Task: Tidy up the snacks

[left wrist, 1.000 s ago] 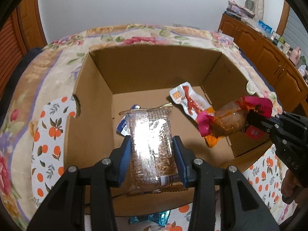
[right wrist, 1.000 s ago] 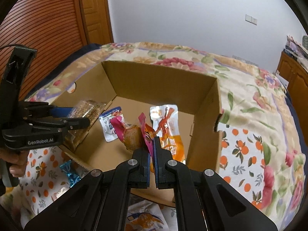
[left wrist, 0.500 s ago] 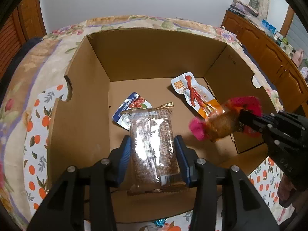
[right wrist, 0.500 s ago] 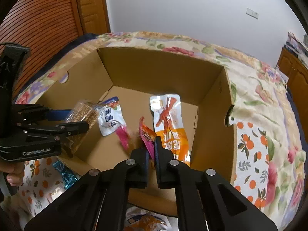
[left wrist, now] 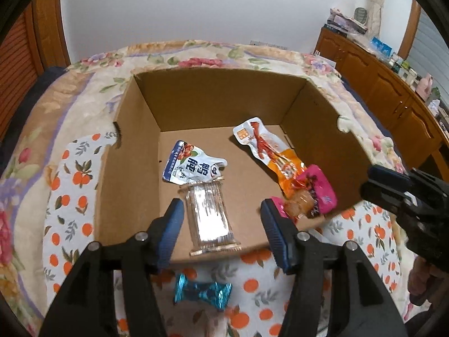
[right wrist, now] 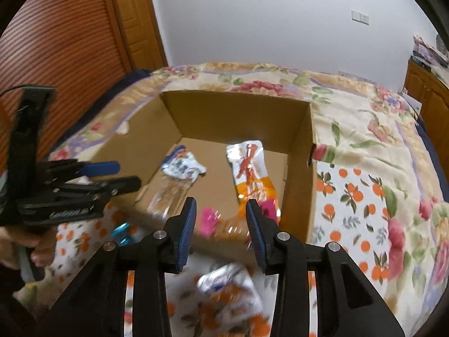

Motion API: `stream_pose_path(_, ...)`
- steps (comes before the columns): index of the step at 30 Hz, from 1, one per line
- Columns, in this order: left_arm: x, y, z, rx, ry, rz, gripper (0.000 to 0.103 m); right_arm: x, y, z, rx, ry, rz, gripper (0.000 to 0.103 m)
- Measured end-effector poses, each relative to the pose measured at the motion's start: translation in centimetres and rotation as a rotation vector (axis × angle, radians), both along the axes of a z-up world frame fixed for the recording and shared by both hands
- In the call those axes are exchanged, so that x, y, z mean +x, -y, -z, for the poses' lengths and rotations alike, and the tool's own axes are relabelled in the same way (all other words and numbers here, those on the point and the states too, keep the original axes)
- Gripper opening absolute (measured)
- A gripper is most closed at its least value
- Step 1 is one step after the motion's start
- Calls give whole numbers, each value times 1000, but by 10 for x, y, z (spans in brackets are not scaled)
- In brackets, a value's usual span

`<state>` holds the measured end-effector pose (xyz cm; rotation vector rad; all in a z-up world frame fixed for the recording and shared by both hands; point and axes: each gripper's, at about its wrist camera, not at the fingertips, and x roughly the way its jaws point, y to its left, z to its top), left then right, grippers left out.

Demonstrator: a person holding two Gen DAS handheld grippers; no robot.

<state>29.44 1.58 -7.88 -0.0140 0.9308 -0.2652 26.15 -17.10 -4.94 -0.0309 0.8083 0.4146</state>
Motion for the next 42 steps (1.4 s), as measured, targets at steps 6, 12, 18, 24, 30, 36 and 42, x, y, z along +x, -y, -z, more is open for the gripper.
stream_pose_path(6, -55, -5, -24, -39, 48, 2, 81, -72, 15, -9, 37, -19, -19, 41)
stream_pose_path(12, -109, 0, -33, -27, 57, 12, 82, -131, 16, 8, 18, -56, -46, 62)
stream_pose_path(18, -143, 5, -11, -5, 1, 20, 82, -162, 12, 41, -13, -113, -64, 62)
stream_pose_path(24, -150, 10, 21, 21, -57, 31, 82, -172, 1, 69, -36, -164, -103, 63)
stream_pose_path(30, -146, 12, 54, 73, -110, -7, 82, -173, -12, 88, -67, -213, -133, 64)
stream_pose_path(36, -147, 11, 72, 111, -150, -16, 82, -175, -28, 103, -130, -229, -190, 64)
stream_pose_path(42, -150, 6, 76, 100, -194, -20, 82, -176, -36, 122, -222, -253, -214, 63)
